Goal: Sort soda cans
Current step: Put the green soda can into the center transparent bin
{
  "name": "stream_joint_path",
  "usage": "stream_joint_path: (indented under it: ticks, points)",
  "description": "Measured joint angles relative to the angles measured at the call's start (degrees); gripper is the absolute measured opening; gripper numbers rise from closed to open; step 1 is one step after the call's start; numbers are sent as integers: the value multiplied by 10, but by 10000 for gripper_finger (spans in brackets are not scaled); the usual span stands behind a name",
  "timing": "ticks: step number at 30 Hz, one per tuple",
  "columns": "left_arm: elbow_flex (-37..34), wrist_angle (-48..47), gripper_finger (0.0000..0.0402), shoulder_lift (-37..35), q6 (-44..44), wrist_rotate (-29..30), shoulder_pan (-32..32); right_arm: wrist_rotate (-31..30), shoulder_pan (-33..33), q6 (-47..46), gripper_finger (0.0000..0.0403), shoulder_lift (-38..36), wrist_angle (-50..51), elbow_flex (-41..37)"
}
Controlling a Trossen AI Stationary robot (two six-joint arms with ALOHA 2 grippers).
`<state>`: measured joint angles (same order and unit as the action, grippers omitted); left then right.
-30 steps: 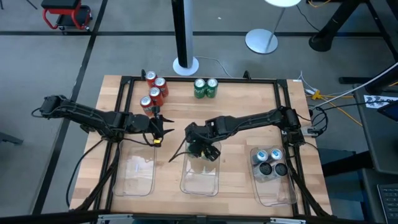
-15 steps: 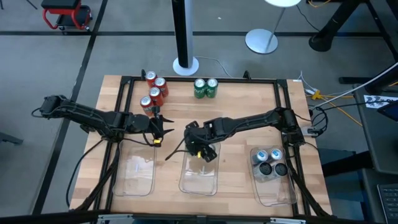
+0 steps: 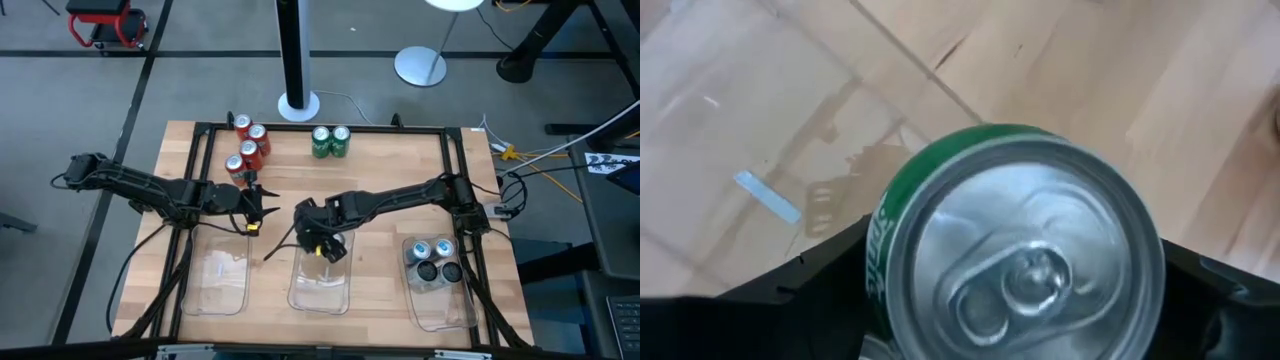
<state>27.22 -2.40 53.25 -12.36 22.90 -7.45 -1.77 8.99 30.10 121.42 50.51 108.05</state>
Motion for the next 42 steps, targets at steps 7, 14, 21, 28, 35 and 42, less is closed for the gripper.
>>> stream_joint_path:
  ticks: [7,14,21,28,35,42]
  points:
    - [0,0,153,0,2,0,0,-3,1,13,347,1,-8,-1]
    - [0,0,153,0,2,0,0,-12,1,15,348,1,-8,-1]
    - [0,0,153,0,2,0,0,8,-1,-5,347,2,-10,-2]
    - [0,0,153,0,2,0,0,20,0,-43,319,3,4,25]
    - [0,-5,153,0,2,0,0,24,4,-94,326,5,-6,34]
    - [1,-6,153,0,5,0,0,29,4,-106,322,34,-10,34]
